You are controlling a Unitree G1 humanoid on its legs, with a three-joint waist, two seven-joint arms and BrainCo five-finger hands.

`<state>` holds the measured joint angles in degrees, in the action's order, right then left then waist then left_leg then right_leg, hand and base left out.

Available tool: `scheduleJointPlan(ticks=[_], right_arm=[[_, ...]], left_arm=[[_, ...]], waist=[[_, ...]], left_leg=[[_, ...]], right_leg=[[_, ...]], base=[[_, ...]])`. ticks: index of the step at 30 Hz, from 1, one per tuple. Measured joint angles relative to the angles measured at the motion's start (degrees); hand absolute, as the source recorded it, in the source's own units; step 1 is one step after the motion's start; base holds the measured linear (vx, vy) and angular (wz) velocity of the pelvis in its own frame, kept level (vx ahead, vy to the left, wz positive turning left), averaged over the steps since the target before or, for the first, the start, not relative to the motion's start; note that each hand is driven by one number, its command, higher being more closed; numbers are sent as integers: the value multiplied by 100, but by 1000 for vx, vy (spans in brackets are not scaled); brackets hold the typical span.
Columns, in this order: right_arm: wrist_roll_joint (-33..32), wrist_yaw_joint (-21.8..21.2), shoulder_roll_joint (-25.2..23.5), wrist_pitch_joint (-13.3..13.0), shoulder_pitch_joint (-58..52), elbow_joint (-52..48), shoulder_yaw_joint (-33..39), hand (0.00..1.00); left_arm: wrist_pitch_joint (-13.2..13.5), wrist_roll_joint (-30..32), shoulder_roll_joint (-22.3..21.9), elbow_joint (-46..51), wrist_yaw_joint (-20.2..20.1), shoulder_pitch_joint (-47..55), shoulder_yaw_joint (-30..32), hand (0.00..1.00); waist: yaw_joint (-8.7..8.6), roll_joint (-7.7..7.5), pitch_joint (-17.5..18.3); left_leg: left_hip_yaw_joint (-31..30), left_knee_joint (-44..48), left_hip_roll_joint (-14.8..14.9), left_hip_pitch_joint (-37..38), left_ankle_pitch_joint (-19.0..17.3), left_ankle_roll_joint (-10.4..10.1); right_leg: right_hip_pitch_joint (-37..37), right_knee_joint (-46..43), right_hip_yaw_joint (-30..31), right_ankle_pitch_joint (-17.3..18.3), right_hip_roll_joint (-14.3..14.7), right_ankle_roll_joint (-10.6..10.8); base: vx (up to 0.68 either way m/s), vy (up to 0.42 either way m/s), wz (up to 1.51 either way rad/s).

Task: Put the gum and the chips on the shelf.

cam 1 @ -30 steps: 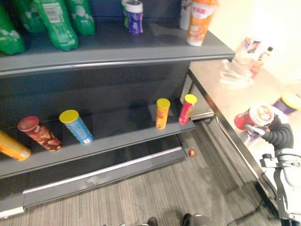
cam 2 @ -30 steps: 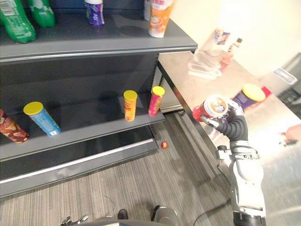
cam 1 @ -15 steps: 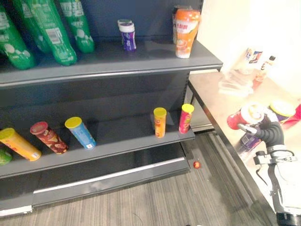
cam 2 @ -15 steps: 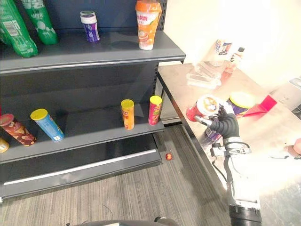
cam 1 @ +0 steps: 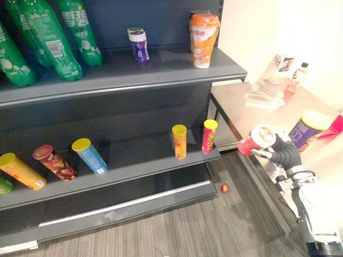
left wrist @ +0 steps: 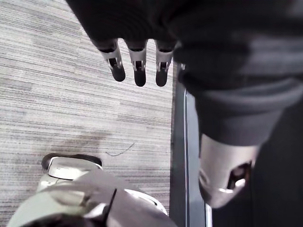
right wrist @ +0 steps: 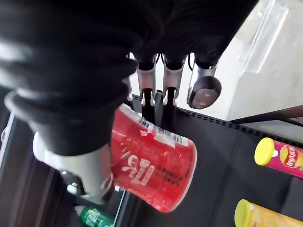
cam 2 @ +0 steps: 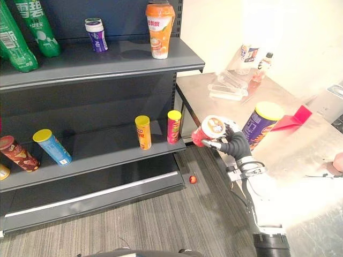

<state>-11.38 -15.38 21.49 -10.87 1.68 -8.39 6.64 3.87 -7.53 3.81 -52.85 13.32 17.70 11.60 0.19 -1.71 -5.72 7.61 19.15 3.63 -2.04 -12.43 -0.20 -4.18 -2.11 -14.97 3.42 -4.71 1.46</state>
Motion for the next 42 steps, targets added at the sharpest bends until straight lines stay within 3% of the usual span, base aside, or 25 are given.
scheduleJointPlan(ticks=[3,7,12,25,30,32,38,42], right_arm=[[-12,-9,51,42,415,29,-162,100],[-32,-12,150,69,635,20,-222,100],[-55,13,268,94,1289,33,-319,100],[-263,238,573,348,3329,970,-1022,100],[-363,254,579,649,4098,1277,-1238,100],[-467,319,581,844,4323,1571,-1331,100],[-545,447,581,1385,4849,2079,-1629,100],[-1006,446,583,2186,5186,2541,-1632,100]], left_arm=[[22,39,-78,-133,-20,27,-57,0],[61,202,110,-135,-75,-49,-232,0],[65,220,222,-77,-131,-88,-339,0],[98,225,301,-64,-111,-159,-306,0],[93,389,284,-19,-112,-159,-229,0],[90,394,283,7,-114,-155,-221,0],[46,415,285,36,-116,-151,-219,0],[-29,437,295,131,-118,-166,-222,0]], waist=[[26,163,2],[-42,-13,-18],[-9,-72,-8],[315,-235,-26],[384,-257,-32],[487,-273,-41],[552,-289,-49],[644,-323,-69]], left_leg=[[-52,-513,348,135,148,-356],[-21,-1203,-52,414,485,-164],[-40,-1560,-298,532,652,-35],[-348,-1885,-308,445,918,-82],[-528,-2112,-265,442,1124,-128],[-564,-2177,-241,475,1182,-138],[-690,-2343,-208,497,1307,-179],[-776,-2407,-199,498,1385,-185]], right_leg=[[-20,-23,188,7,30,114],[5,-24,205,-157,-307,333],[27,24,145,-221,-494,426],[-30,327,-189,-367,-466,462],[-57,400,-383,-374,-405,452],[-100,428,-413,-374,-372,451],[-136,465,-561,-374,-326,450],[-178,515,-660,-378,-306,445]], base=[[-52,75,-30],[53,142,-1],[58,100,9],[1,-6,13],[-48,-47,19],[-44,-30,10],[-45,-26,12],[-23,-15,11]])
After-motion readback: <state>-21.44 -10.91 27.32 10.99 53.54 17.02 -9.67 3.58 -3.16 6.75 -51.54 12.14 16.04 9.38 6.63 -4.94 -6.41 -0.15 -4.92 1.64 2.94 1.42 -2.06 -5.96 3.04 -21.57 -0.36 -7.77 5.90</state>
